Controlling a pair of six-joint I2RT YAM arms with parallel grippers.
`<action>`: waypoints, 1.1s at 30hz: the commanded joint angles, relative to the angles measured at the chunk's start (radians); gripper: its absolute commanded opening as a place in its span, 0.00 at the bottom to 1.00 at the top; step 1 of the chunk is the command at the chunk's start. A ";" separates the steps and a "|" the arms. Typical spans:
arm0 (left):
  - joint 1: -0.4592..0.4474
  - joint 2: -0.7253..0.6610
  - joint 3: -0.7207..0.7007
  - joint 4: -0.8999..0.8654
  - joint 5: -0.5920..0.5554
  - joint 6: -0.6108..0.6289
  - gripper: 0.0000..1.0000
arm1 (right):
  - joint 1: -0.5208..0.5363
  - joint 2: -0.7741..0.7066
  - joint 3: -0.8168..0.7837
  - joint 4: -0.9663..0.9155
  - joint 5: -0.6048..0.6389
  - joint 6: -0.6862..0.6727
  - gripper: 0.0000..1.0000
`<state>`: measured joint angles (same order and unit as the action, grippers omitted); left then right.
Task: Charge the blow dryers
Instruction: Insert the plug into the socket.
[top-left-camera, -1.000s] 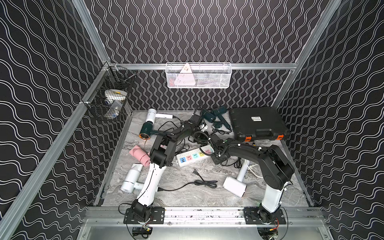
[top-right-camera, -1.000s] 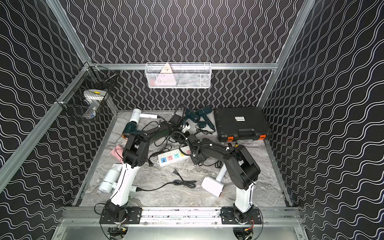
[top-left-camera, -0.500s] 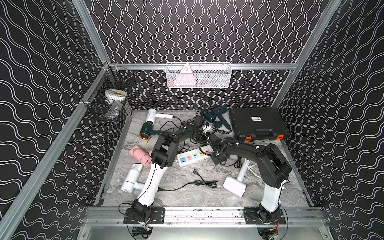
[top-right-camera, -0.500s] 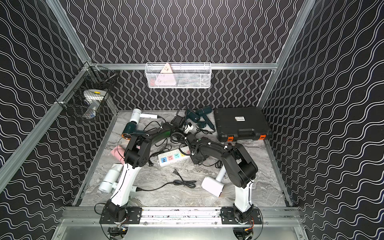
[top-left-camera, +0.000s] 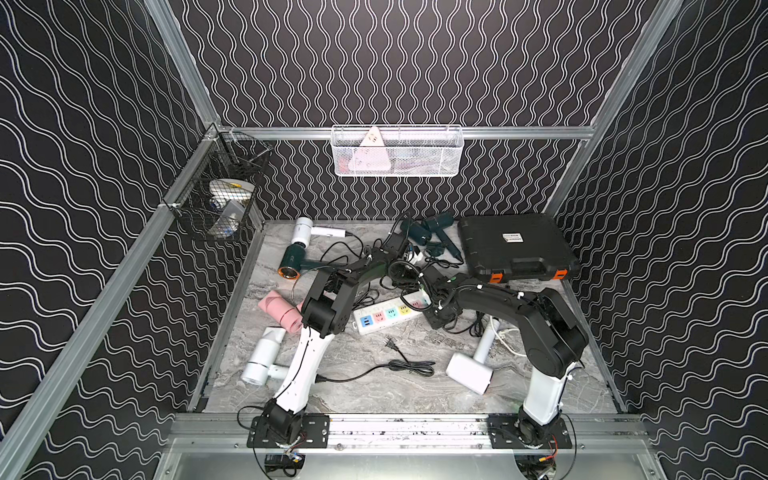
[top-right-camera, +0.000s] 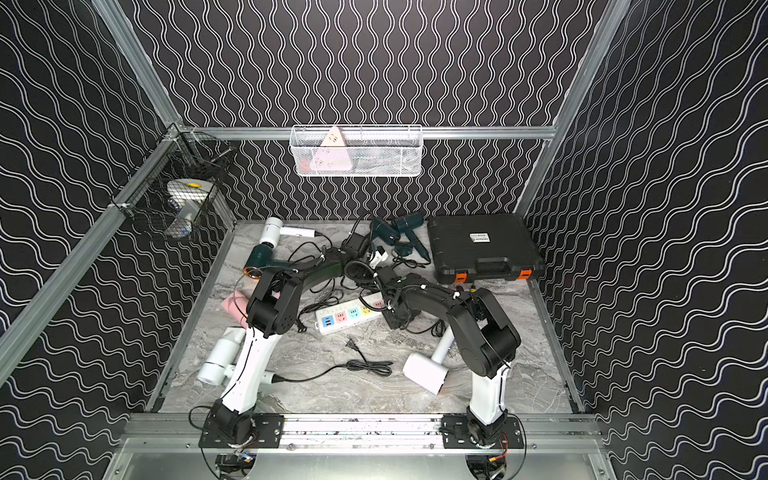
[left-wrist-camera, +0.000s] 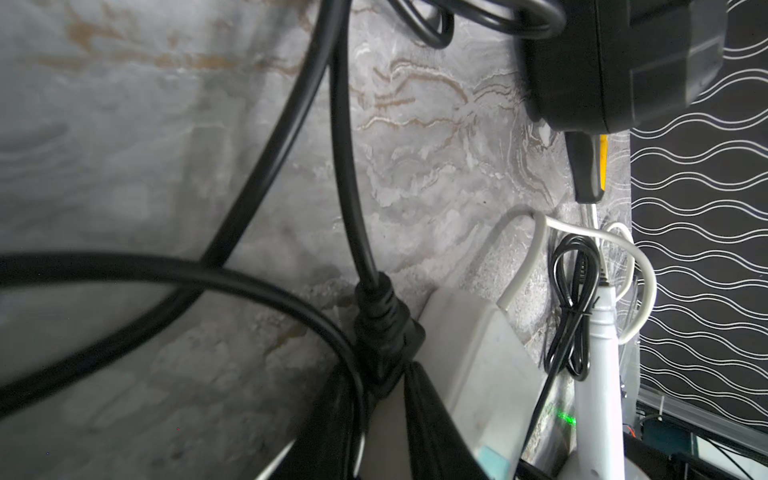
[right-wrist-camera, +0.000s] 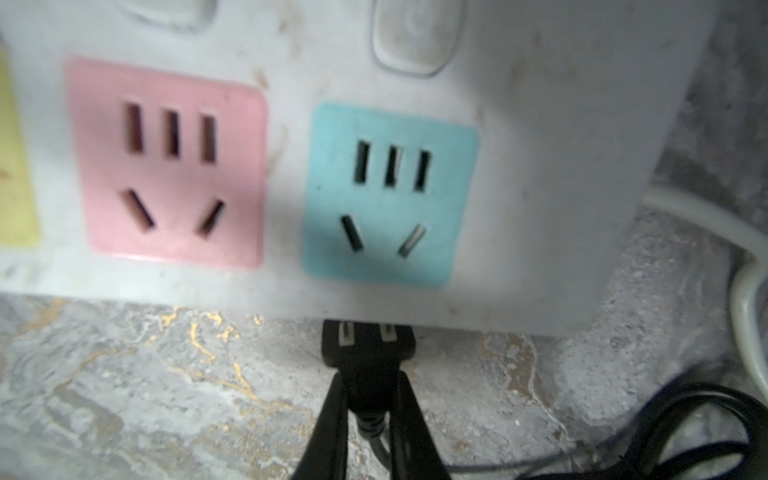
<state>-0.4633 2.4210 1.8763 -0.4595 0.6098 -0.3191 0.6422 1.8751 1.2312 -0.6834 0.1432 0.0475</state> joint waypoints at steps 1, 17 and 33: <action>-0.014 0.016 -0.031 -0.166 -0.006 0.029 0.28 | -0.011 0.010 0.024 0.068 0.000 -0.034 0.00; -0.016 0.023 -0.054 -0.156 0.013 0.041 0.24 | -0.016 0.073 0.160 -0.015 0.006 0.046 0.00; -0.033 0.037 -0.077 -0.136 0.016 0.038 0.20 | -0.015 0.109 0.209 0.060 0.004 0.090 0.00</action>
<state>-0.4637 2.4233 1.8236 -0.3779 0.6594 -0.2928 0.6254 1.9739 1.4101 -0.8524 0.1162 0.1265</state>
